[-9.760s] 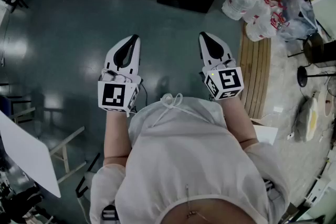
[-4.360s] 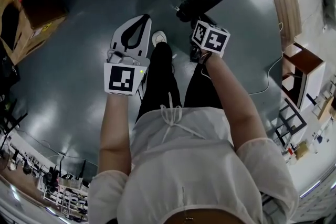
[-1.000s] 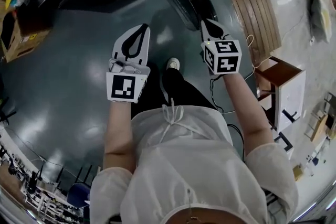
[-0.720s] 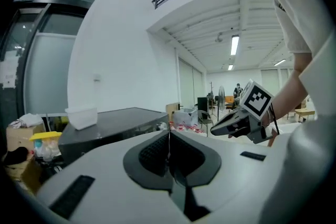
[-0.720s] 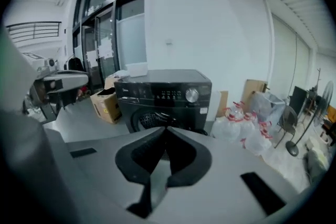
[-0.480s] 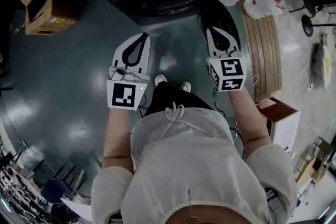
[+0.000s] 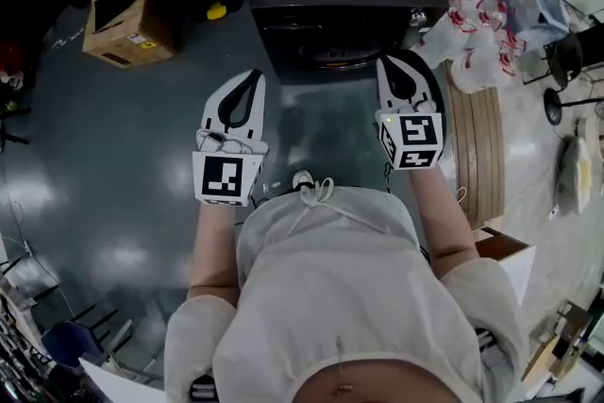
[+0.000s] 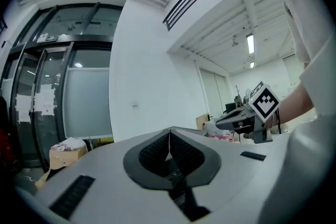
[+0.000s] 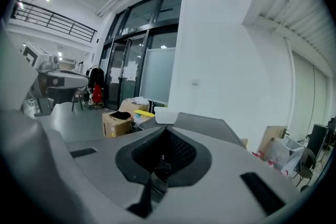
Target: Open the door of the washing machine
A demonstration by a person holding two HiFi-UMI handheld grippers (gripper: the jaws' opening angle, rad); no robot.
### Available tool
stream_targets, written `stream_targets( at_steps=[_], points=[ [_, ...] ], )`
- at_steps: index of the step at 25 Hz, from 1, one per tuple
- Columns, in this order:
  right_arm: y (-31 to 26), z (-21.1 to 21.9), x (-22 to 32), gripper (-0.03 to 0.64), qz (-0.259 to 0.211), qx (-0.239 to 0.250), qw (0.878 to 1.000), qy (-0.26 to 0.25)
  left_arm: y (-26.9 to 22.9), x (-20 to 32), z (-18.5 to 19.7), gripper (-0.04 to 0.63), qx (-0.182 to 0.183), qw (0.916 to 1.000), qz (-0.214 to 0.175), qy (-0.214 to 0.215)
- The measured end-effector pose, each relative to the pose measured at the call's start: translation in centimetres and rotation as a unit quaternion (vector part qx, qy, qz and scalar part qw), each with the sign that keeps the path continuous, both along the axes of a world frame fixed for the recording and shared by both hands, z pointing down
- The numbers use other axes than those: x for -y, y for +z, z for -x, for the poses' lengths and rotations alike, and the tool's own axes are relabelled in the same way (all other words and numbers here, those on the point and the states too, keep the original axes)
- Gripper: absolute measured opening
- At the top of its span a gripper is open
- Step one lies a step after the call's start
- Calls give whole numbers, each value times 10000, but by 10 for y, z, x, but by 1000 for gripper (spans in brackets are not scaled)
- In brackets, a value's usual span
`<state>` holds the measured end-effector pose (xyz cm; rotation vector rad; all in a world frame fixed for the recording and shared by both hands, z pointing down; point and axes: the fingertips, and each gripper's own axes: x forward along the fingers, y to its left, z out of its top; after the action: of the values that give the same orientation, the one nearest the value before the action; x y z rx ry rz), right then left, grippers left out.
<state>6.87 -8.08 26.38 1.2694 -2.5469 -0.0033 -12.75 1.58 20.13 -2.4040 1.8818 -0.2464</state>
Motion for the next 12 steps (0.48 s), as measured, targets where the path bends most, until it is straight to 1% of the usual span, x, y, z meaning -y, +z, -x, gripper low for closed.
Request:
stream_targets(
  at_steps=[3,7,12],
  points=[
    [-22,20,-6,6,-138,256,9995,-97,-18,-11,21,23,-14,9999,-104,-92],
    [-46,42,-17,6,-267,501,9981,-225,-40,-22,48,23,-39,9989,-399,-255],
    [-62,54,-22,5,-366,627,9971,-234,-57,-29,66,23,-144,9979,-484,-399]
  ],
)
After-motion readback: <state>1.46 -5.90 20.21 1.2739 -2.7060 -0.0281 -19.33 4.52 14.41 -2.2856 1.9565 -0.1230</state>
